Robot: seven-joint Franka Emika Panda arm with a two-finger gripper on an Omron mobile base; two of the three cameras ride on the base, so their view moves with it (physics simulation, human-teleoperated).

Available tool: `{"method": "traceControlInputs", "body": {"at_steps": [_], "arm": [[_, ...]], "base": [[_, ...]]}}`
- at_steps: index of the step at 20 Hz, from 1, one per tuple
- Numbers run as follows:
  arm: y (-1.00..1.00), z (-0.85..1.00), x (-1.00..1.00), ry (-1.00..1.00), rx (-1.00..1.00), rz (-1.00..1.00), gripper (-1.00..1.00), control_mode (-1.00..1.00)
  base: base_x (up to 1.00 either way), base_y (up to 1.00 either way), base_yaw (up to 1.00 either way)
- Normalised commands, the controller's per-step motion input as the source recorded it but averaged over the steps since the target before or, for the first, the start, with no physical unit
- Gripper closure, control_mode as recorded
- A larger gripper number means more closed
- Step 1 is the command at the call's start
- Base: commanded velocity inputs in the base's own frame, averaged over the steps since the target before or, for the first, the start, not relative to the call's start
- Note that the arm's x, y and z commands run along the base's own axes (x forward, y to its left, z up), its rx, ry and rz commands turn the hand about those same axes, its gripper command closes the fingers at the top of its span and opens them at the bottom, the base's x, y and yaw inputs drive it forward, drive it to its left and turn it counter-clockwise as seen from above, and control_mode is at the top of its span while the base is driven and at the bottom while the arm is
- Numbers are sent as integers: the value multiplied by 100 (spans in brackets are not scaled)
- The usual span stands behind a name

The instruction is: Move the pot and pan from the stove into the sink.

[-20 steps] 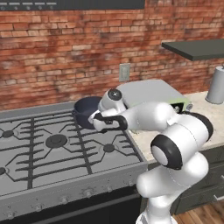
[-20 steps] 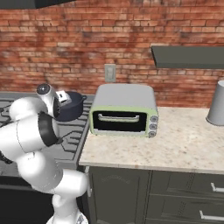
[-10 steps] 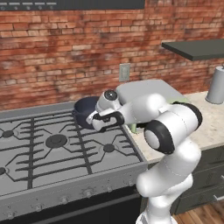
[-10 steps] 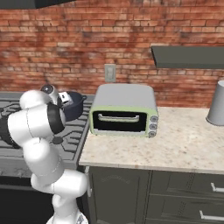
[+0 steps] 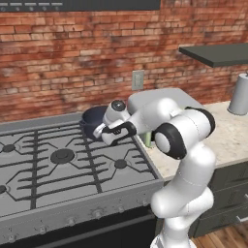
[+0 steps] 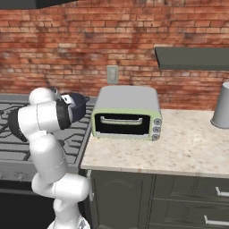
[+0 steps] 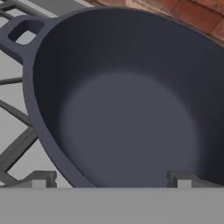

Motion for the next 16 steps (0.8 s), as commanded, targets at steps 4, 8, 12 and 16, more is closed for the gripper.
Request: {"method": "traceControlInputs", "body": {"at_steps": [4,8,12,16], "arm": [[3,-18,16,0,-1,0,-100,-100],[0,-4,1,0,0,0,100,-100],[0,0,0,0,0,0,100,-100],[0,23,-7,1,4,-3,100,-100]], "base": [[0,0,0],[0,0,0],[0,0,0],[0,0,0]]}}
